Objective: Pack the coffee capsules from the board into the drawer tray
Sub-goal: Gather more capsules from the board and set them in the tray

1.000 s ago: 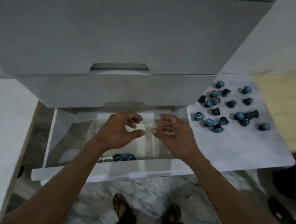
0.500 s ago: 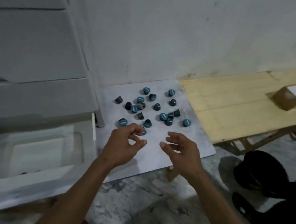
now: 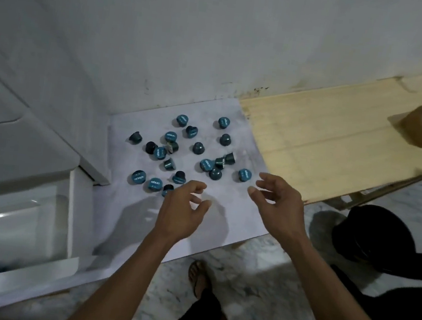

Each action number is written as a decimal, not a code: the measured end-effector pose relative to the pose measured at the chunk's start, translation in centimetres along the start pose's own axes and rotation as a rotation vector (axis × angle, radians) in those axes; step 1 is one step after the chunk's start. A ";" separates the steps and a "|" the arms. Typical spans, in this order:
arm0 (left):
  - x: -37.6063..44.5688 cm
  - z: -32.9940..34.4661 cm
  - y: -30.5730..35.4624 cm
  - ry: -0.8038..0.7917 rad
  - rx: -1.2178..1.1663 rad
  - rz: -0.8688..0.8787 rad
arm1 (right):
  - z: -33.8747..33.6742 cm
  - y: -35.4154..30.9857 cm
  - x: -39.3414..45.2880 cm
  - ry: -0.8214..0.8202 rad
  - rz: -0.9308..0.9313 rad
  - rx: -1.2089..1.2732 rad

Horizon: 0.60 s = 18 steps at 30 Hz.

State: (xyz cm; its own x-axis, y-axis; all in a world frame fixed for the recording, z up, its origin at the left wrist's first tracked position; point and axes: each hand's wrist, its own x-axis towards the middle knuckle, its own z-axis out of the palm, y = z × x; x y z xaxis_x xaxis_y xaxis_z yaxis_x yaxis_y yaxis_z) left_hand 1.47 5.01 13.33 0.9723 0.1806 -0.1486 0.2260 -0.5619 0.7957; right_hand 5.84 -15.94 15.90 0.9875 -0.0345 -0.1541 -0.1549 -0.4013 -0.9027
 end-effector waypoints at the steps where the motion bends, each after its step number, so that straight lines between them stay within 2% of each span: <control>1: 1.0 0.6 -0.1 0.019 -0.004 -0.012 | -0.2 0.2 0.8 0.001 0.003 -0.013; 7: 5.2 3.4 -1.2 0.092 0.021 -0.135 | -0.1 1.9 5.6 -0.027 0.024 -0.154; 13: 8.4 6.0 -2.0 0.047 0.161 -0.177 | 2.6 4.9 8.7 -0.106 0.032 -0.319; 18: 10.0 8.1 -1.9 0.071 0.317 -0.145 | 4.0 7.4 10.8 -0.164 -0.118 -0.427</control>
State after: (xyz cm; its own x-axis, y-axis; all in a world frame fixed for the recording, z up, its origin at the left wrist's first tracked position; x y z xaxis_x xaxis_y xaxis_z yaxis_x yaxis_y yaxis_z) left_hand 11.26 1.34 5.59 0.9247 0.3263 -0.1961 0.3794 -0.7470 0.5460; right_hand 15.19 -15.66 5.96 0.9744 0.1648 -0.1527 0.0182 -0.7354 -0.6774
